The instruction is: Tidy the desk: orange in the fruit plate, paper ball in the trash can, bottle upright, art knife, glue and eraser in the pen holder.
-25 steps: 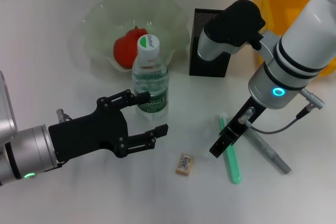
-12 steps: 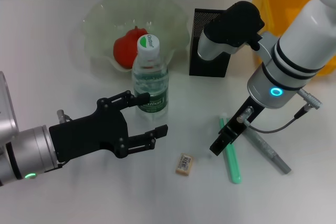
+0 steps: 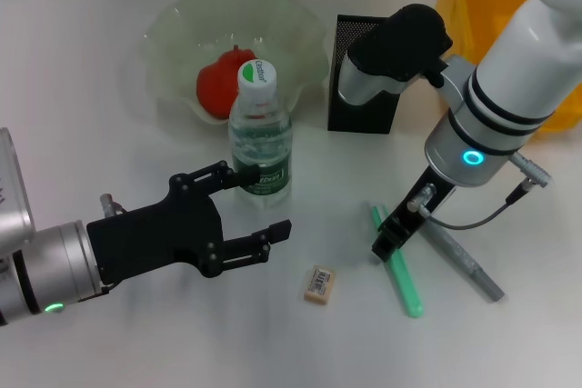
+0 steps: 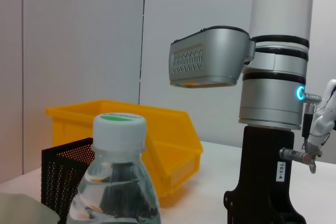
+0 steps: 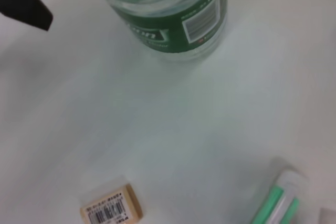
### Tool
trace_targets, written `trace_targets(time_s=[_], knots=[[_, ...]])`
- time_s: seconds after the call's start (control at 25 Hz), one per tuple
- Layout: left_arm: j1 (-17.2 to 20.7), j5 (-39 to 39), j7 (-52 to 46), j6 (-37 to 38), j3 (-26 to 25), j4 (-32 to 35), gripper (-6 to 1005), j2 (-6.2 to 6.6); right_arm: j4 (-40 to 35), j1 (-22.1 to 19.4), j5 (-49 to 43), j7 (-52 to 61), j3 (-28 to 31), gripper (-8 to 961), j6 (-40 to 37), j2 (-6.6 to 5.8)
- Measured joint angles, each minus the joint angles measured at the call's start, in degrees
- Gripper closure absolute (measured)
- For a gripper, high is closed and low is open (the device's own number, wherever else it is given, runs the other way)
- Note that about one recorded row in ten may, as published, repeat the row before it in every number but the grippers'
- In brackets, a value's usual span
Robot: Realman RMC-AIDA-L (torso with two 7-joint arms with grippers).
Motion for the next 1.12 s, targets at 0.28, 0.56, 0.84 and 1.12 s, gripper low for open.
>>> trace_targets(time_s=[0.28, 0.56, 0.84, 1.12], knots=[[-0.1, 0.0, 0.0, 0.0, 0.0, -0.1, 214, -0.03, 0.0, 0.1, 0.0, 0.1, -1.0, 572, 0.1, 0.00], [-0.1, 0.0, 0.1, -0.1, 0.0, -0.2, 214, -0.03, -0.6, 0.4, 0.0, 0.1, -1.2, 700, -0.1, 0.00], [-0.3, 0.0, 0.1, -0.2, 0.0, -0.3, 214, -0.03, -0.5, 0.2, -0.2, 0.1, -1.2, 820, -0.1, 0.00], [-0.6, 0.0, 0.1, 0.0, 0.2, -0.3, 214, -0.03, -3.3, -1.0, -0.2, 0.2, -0.9, 769, -0.4, -0.04]])
